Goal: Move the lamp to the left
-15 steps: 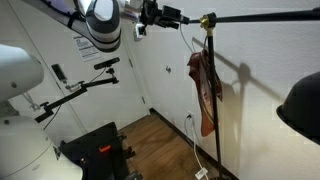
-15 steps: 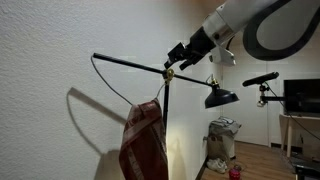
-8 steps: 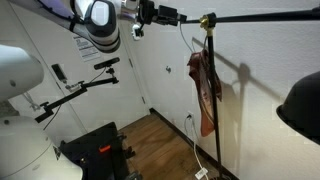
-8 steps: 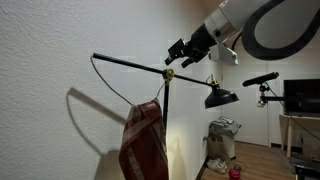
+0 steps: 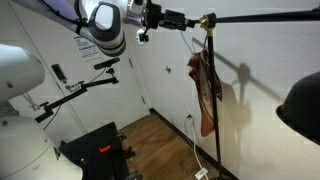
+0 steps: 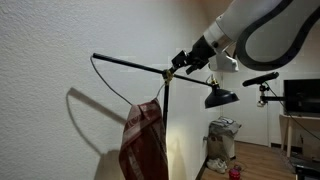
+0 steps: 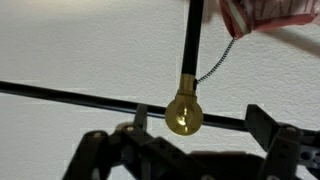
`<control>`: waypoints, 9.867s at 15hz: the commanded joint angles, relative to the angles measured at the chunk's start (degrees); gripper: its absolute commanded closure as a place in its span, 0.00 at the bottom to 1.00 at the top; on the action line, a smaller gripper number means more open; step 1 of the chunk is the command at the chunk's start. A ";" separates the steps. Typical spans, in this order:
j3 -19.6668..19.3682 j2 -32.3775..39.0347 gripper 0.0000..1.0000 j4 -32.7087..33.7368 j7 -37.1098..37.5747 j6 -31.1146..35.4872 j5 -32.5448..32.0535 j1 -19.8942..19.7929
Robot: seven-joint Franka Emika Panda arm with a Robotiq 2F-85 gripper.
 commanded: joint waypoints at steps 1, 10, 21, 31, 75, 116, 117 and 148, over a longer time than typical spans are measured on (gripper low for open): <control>3.71 0.40 0.00 1.77 0.58 -0.13 -0.54 -4.83; 13.66 3.08 0.00 9.49 0.14 -0.19 -3.30 -17.73; 24.20 4.11 0.00 13.46 -0.74 -0.15 -9.05 -31.95; 25.18 2.02 0.00 18.49 -0.57 -0.19 -8.34 -32.68; -4.87 4.92 0.93 -1.94 -0.29 0.16 -3.09 -5.21; -2.92 8.24 0.93 2.35 -4.72 -0.06 -12.62 8.38; -3.35 8.55 0.93 2.22 -4.71 -0.10 -11.97 9.20; -14.33 4.41 0.93 0.62 -3.19 -5.21 -4.64 23.51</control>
